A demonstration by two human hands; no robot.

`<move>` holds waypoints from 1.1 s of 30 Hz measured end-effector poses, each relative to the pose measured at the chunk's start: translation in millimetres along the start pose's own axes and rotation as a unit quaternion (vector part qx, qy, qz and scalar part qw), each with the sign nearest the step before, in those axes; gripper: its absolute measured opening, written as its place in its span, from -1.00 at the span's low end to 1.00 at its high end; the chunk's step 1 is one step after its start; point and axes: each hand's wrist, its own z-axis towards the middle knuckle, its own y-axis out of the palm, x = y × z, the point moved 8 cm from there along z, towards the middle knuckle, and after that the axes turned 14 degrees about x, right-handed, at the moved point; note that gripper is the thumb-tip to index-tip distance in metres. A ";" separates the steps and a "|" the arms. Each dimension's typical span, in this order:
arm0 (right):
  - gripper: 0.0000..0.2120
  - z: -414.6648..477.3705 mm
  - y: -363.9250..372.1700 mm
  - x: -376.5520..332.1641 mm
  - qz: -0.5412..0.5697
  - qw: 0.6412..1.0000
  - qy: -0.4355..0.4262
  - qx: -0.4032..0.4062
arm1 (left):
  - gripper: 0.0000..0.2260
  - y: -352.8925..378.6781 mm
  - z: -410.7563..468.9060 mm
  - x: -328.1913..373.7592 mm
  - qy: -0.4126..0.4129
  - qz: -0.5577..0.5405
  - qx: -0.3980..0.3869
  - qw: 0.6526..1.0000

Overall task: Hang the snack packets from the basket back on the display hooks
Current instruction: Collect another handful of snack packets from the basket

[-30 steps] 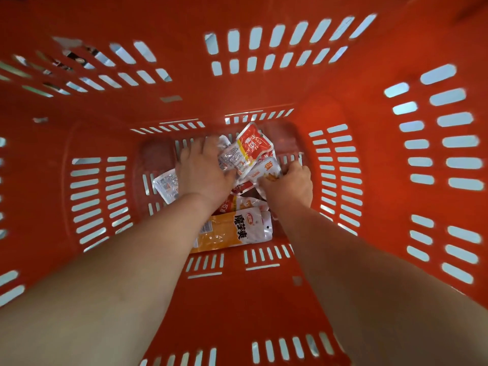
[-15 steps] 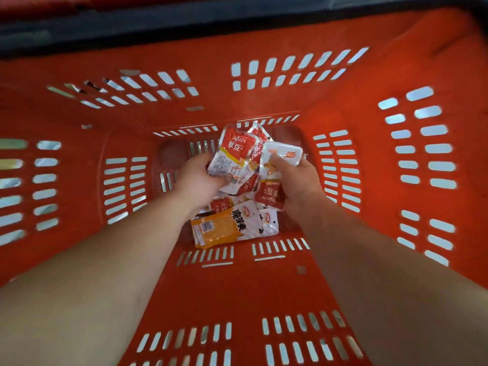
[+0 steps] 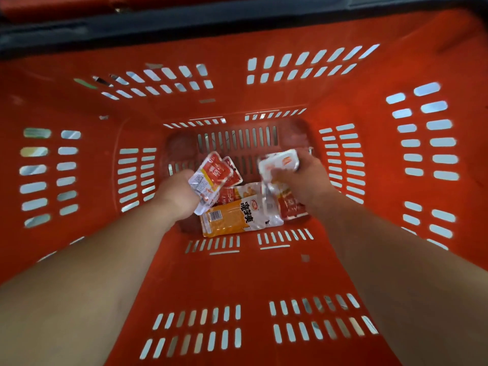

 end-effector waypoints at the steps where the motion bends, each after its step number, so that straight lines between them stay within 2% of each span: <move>1: -0.73 -3.1 13.5 0.9 -0.061 0.996 -0.023 -0.056 | -0.85 4.8 2.4 -1.0 0.015 0.043 -0.026 0.999; 3: -0.61 -9.5 38.9 11.7 -0.169 0.976 -0.055 -0.128 | -0.83 11.7 5.7 -0.9 0.037 0.112 -0.063 0.991; 5: -0.45 -11.3 57.2 26.2 -0.222 0.963 -0.065 -0.139 | -0.69 17.0 9.0 0.9 0.071 0.180 -0.068 0.979; 7: -0.30 -10.1 67.2 39.3 -0.282 0.948 -0.089 -0.119 | -0.48 18.3 9.9 7.8 0.134 0.255 -0.025 0.957; 10: -0.09 -9.2 72.9 46.7 -0.387 0.902 -0.167 -0.094 | -0.34 17.6 1.6 17.5 0.174 0.215 0.037 0.960; 14: -0.18 -13.9 73.0 45.5 -0.504 0.816 -0.274 -0.072 | -0.40 21.7 -3.1 13.0 0.163 0.149 0.051 0.974; 16: -0.21 -16.0 72.5 45.0 -0.534 0.789 -0.295 -0.068 | -0.44 22.0 -1.4 10.3 0.151 0.141 0.057 0.977; 20: -0.24 -16.6 75.1 41.4 -0.529 0.790 -0.296 -0.089 | -0.44 17.1 4.4 12.9 0.099 0.076 0.088 0.988; 22: -0.30 -15.9 77.5 43.7 -0.523 0.801 -0.268 -0.112 | -0.30 16.8 6.9 16.9 0.079 0.062 0.093 0.991; 24: -0.37 -15.7 81.2 46.9 -0.502 0.822 -0.234 -0.132 | -0.21 17.6 8.4 24.7 0.094 0.083 0.096 0.987; 29: -0.47 -6.4 83.6 50.2 -0.451 0.863 -0.143 -0.174 | -0.29 13.4 11.7 40.4 0.167 0.157 0.114 0.967; 33: -0.46 2.2 77.6 51.5 -0.422 0.878 -0.114 -0.194 | -0.39 22.8 14.2 44.2 0.183 0.136 0.053 0.972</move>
